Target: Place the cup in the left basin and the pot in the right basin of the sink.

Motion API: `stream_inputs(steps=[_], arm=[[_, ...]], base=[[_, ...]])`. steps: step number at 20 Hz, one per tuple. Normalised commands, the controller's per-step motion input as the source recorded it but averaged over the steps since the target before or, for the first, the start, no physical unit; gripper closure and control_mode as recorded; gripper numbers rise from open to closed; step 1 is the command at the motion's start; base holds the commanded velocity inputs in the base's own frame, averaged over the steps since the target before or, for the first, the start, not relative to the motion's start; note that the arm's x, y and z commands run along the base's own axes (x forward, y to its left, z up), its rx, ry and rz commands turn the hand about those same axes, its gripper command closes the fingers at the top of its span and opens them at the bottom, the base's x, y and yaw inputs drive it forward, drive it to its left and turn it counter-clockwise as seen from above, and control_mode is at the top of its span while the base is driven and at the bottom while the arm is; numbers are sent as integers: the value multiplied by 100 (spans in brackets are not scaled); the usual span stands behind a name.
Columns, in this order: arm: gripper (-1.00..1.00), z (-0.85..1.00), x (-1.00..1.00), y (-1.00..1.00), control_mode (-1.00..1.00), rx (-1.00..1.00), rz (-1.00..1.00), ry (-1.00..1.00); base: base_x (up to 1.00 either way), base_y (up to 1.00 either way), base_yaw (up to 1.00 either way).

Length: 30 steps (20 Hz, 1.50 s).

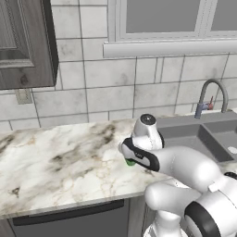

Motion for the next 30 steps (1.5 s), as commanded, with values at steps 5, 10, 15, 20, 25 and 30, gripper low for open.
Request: stream_inputs(steps=[5, 10, 15, 20, 25, 30], arm=[[100, 18, 13, -43, -100, -8, -1, -5], [100, 15, 12, -44, -100, -8, -4, -8], [100, 0, 2, -50, -100, -1, -4, -10], [100, 0, 11, -65, -100, 0, -4, -7], [100, 0, 20, -66, -100, 0, -6, -5], [100, 0, 28, -61, -100, 0, -4, 0]], base=[[0, 0, 0], [0, 0, 0], [0, 0, 0], [0, 0, 0], [0, 0, 0], [0, 0, 0]])
